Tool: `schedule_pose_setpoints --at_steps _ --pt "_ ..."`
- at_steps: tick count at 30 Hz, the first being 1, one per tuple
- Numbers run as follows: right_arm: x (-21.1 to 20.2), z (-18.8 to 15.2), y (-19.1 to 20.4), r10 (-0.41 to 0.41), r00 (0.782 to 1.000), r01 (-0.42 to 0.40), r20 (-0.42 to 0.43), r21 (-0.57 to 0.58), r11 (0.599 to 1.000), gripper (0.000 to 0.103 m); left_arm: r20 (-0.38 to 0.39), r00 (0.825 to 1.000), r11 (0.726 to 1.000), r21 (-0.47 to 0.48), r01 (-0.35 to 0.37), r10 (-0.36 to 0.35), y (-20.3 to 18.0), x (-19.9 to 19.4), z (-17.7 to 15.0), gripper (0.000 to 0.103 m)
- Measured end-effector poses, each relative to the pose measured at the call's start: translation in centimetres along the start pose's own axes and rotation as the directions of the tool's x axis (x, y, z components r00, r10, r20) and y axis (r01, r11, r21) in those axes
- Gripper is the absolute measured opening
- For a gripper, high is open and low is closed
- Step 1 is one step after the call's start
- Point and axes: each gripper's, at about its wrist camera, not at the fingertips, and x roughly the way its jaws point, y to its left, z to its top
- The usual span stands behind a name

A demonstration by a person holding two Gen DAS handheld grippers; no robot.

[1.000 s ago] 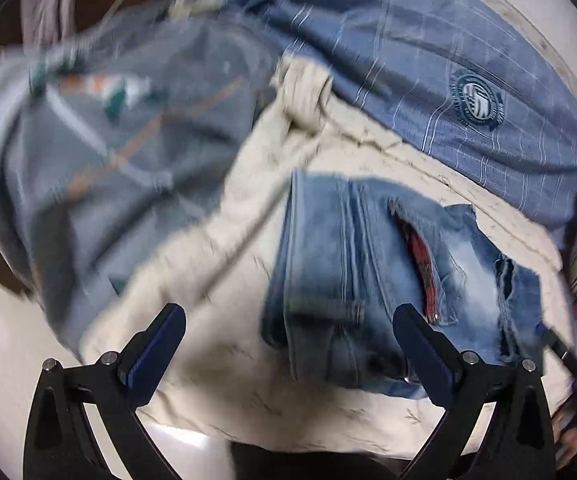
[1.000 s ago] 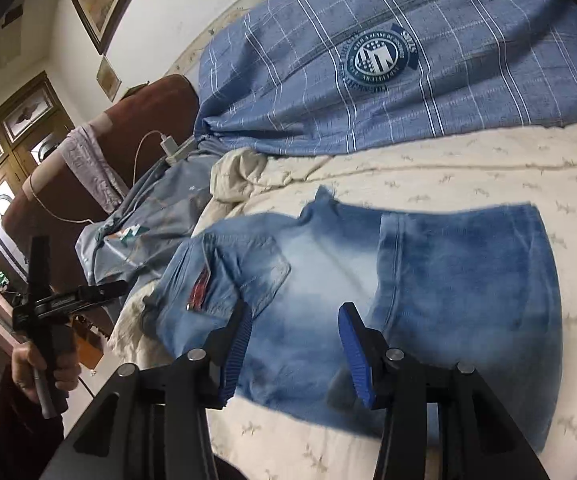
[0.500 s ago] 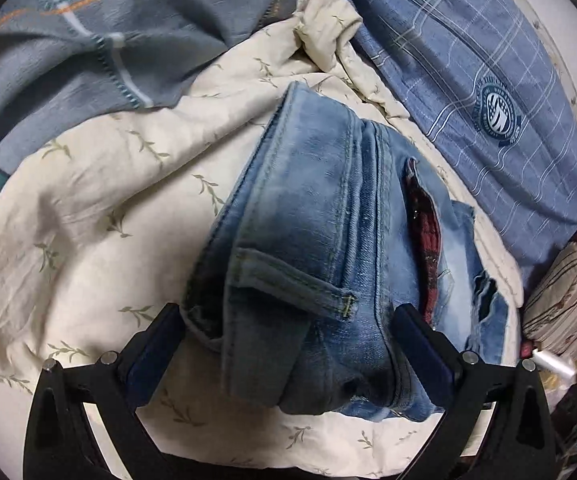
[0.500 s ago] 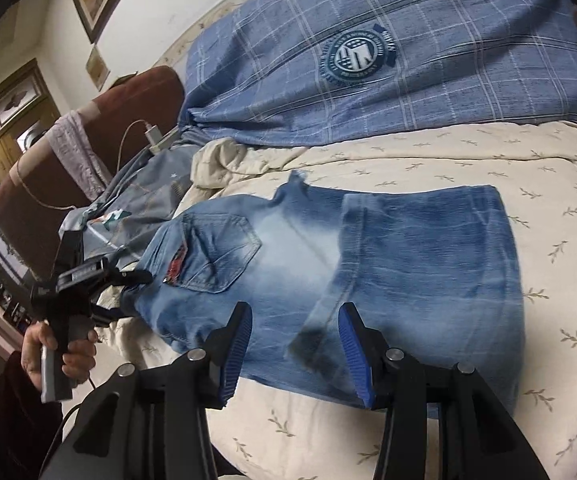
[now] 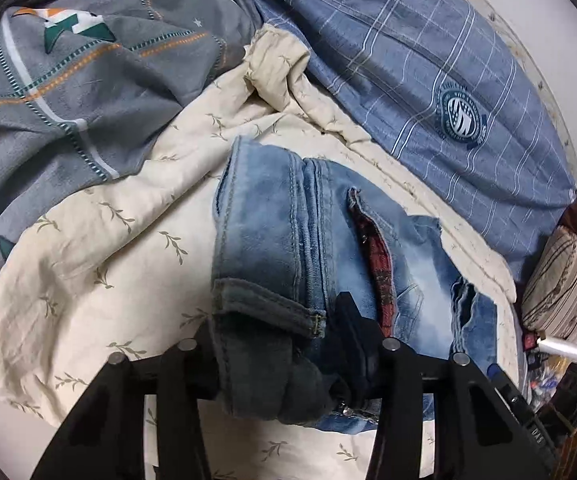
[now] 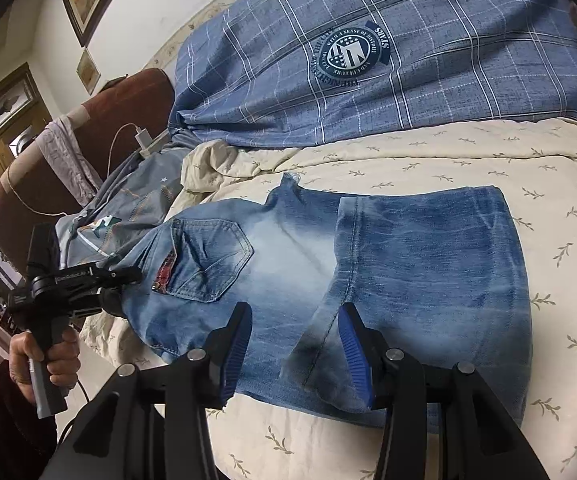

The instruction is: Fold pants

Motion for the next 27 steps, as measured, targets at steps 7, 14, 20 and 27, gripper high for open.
schedule_pose_setpoints --at_steps 7,14,20,27 --pt "-0.3 0.1 -0.3 -0.009 1.0 0.009 0.006 0.004 1.0 0.049 -0.066 0.998 0.992 -0.122 0.009 -0.018 1.8 2.4 -0.7 0.088" --pt "-0.3 0.3 -0.6 -0.01 1.0 0.01 0.014 0.024 1.0 0.049 0.015 1.0 0.999 -0.035 0.028 -0.027 -0.1 0.8 -0.4 0.03" --pt "0.0 0.1 -0.8 -0.035 0.999 0.035 0.004 0.039 0.999 0.049 0.096 0.995 0.998 0.067 0.019 -0.025 -3.2 -1.5 0.0 0.025" --pt "0.3 0.2 -3.9 -0.064 0.998 0.068 -0.026 0.191 0.979 0.049 0.14 0.989 0.976 0.216 0.015 -0.046 -8.5 -3.8 0.0 0.024"
